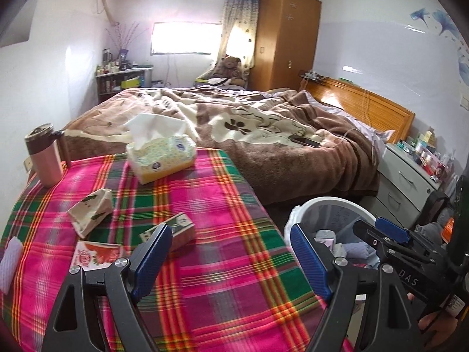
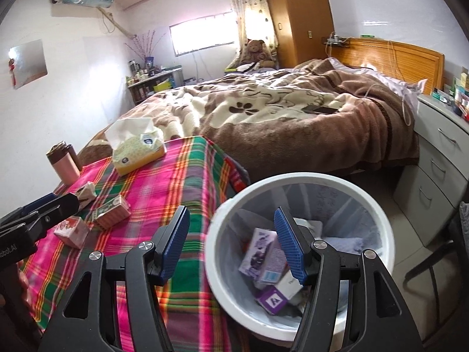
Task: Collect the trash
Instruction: 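Withdraw both tools from the bin back over the plaid cloth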
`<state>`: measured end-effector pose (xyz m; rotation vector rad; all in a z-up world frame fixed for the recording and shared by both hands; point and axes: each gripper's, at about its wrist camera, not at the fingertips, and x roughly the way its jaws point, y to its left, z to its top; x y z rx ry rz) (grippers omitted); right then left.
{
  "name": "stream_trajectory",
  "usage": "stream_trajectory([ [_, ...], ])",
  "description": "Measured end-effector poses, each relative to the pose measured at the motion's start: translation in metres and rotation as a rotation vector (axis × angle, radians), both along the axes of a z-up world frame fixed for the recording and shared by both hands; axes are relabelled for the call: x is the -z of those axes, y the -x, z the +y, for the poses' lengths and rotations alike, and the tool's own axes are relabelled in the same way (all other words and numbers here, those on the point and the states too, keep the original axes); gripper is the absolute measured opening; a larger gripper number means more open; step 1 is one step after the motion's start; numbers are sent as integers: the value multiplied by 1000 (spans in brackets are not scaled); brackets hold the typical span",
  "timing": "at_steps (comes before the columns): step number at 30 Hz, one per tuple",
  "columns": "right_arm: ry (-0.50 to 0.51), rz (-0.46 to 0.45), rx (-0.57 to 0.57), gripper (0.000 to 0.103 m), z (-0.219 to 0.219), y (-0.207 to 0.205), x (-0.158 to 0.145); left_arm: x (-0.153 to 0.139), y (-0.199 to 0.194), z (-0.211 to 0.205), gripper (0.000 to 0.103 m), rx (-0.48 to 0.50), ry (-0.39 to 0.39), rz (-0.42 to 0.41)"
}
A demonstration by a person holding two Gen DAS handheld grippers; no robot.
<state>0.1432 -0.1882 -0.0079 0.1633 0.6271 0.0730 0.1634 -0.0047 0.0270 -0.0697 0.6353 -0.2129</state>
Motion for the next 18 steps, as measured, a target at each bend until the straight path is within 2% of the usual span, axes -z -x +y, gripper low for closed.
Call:
stream_trajectory([
  [9,6,13,-66,64,35,-14,5,10,3,54,83,-113,-3,17],
  [13,-8,23,-101,73,48,-19,9,19,4,78,83,-161,-10,38],
  [18,-11,47,-132,73,63,-29,13,29,4,98,83,-190,-10,63],
])
